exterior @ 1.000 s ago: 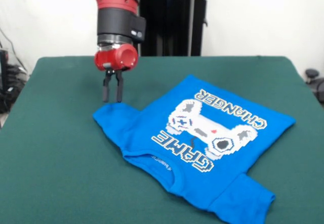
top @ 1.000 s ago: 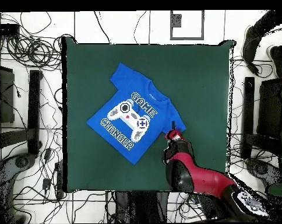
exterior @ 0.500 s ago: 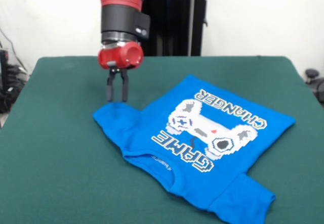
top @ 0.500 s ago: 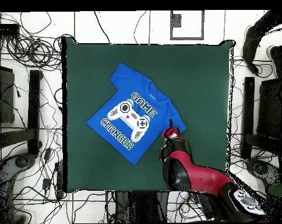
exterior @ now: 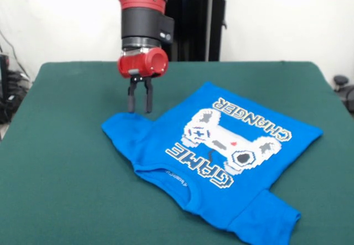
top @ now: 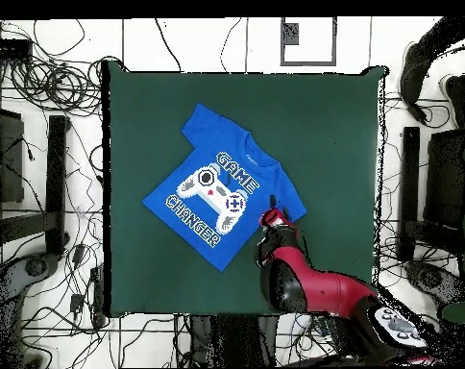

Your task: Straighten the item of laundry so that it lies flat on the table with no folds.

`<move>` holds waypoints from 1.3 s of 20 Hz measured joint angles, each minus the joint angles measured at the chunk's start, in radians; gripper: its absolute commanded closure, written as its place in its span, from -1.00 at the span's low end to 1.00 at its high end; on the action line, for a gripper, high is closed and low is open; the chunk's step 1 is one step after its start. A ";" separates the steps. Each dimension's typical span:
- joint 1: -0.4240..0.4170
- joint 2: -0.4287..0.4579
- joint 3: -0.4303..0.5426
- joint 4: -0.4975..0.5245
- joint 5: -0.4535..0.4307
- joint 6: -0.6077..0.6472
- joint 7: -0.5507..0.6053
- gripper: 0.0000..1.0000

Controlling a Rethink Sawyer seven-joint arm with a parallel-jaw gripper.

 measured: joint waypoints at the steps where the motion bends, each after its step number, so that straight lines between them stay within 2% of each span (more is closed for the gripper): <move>1: -0.001 0.000 0.000 0.000 0.000 0.000 0.000 -1.00; 8: -0.033 0.028 -0.001 -0.003 -0.010 0.000 0.000 -1.00; 17: -0.035 0.149 -0.003 -0.024 -0.009 -0.073 0.000 -1.00; 26: -0.035 0.174 -0.015 -0.024 -0.015 -0.156 0.000 -1.00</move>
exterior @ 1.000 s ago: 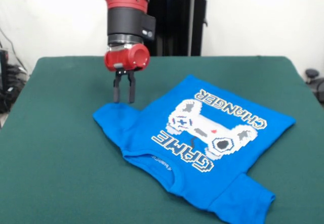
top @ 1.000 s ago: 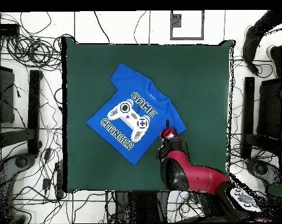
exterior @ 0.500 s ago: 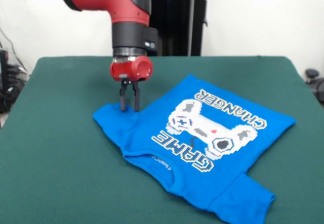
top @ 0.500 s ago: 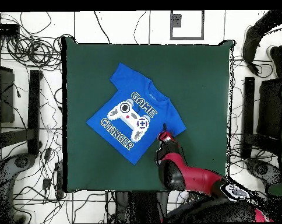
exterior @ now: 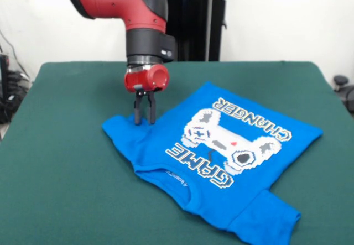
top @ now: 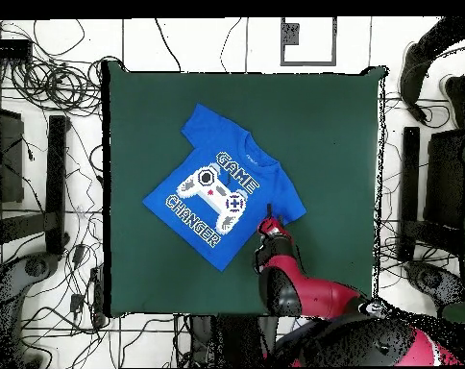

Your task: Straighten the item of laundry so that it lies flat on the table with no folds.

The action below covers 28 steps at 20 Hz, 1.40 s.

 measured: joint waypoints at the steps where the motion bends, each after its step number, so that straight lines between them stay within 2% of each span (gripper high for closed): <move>1: 0.000 0.000 -0.001 0.000 -0.001 -0.002 0.000 -1.00; 13: -0.002 0.001 -0.001 -0.001 -0.009 -0.003 0.000 -1.00; 28: -0.076 0.003 0.015 -0.018 -0.150 -0.003 0.000 -1.00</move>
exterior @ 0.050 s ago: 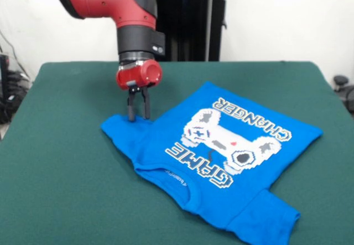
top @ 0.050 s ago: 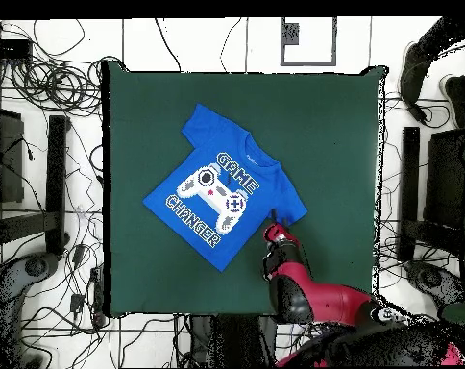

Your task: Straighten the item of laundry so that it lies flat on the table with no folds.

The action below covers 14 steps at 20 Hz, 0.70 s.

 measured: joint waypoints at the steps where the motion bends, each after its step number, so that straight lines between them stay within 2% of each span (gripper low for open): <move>1: -0.002 0.000 0.001 0.000 -0.004 0.000 0.000 -1.00; 14: -0.012 0.001 0.000 -0.001 -0.013 0.000 0.000 -1.00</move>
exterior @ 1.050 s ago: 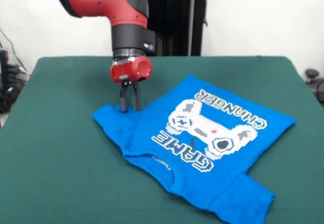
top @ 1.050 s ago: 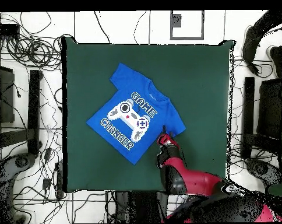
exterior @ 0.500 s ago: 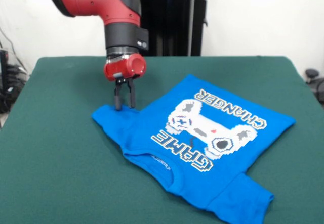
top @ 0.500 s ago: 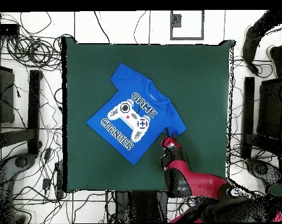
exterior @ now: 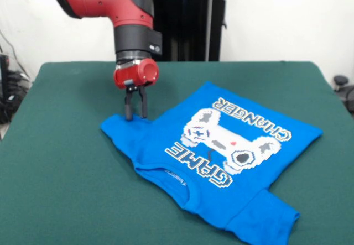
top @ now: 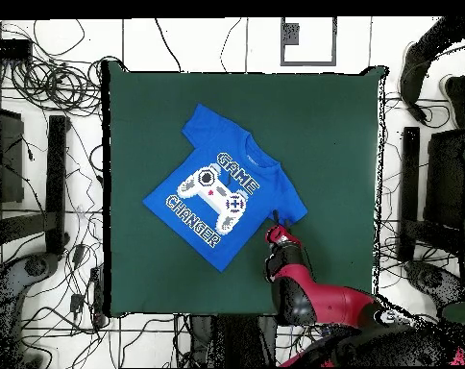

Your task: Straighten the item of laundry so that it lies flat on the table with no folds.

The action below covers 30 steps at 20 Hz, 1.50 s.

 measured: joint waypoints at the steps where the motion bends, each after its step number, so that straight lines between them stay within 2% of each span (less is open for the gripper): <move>1: 0.000 0.000 0.000 0.000 0.000 0.000 0.000 -1.00; 7: 0.005 -0.002 0.000 0.000 0.002 0.002 0.000 -1.00; 12: 0.035 -0.039 0.000 0.008 0.045 0.061 0.000 -1.00; 17: 0.106 -0.123 -0.001 0.012 0.140 0.209 0.000 -1.00; 21: 0.199 -0.203 0.000 0.010 0.227 0.372 0.000 -1.00; 30: 0.300 -0.305 -0.001 -0.016 0.307 0.612 0.000 -1.00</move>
